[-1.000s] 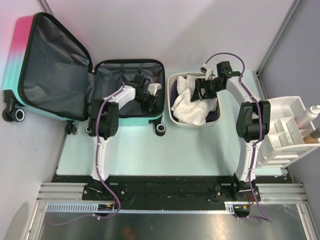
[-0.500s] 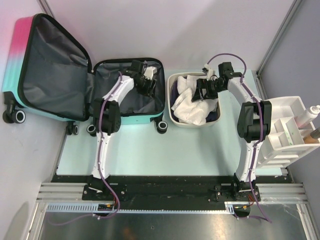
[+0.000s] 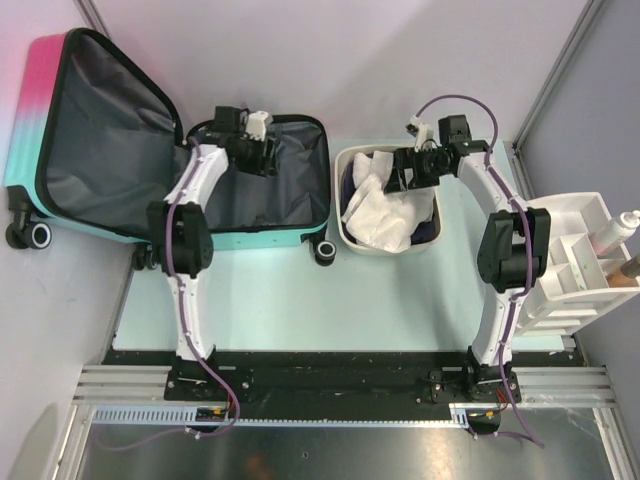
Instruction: Open, take out, and arrange the luggage
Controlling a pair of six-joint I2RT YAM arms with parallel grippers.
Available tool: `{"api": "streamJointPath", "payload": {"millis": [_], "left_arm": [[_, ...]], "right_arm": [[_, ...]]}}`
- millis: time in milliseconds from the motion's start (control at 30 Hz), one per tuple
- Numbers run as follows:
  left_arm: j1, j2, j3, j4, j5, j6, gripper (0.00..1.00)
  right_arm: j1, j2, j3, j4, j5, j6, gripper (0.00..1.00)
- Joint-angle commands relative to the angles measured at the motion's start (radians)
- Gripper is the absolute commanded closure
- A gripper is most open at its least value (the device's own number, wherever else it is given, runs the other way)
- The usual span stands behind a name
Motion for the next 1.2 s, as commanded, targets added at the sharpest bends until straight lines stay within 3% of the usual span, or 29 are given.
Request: {"api": "streamJointPath", "payload": {"millis": [0,133,333,833,967,1167], "left_arm": [[0.084,-0.188,-0.075,0.018,0.027,0.001,0.31],[0.157,-0.225,-0.094,0.018,-0.03,-0.004,0.27],[0.249,-0.205,-0.03,0.027,-0.1,-0.025,0.23],[0.359,-0.049,0.201,0.036,-0.142,0.054,0.27],[0.352,-0.136,0.048,0.029,-0.053,0.157,0.4],[0.304,-0.427,-0.399,-0.051,-0.054,0.342,0.51]], "right_arm": [[0.019,-0.115,0.015,0.15,0.082,0.057,0.0],[0.059,-0.117,0.05,0.228,0.119,0.118,0.0],[0.144,0.009,0.179,0.302,0.148,0.187,0.0],[0.335,0.338,0.402,0.472,0.242,0.232,0.03],[0.355,0.377,0.426,0.46,0.245,0.201,0.04],[0.353,0.369,0.377,0.416,0.245,0.169,0.05]]}}
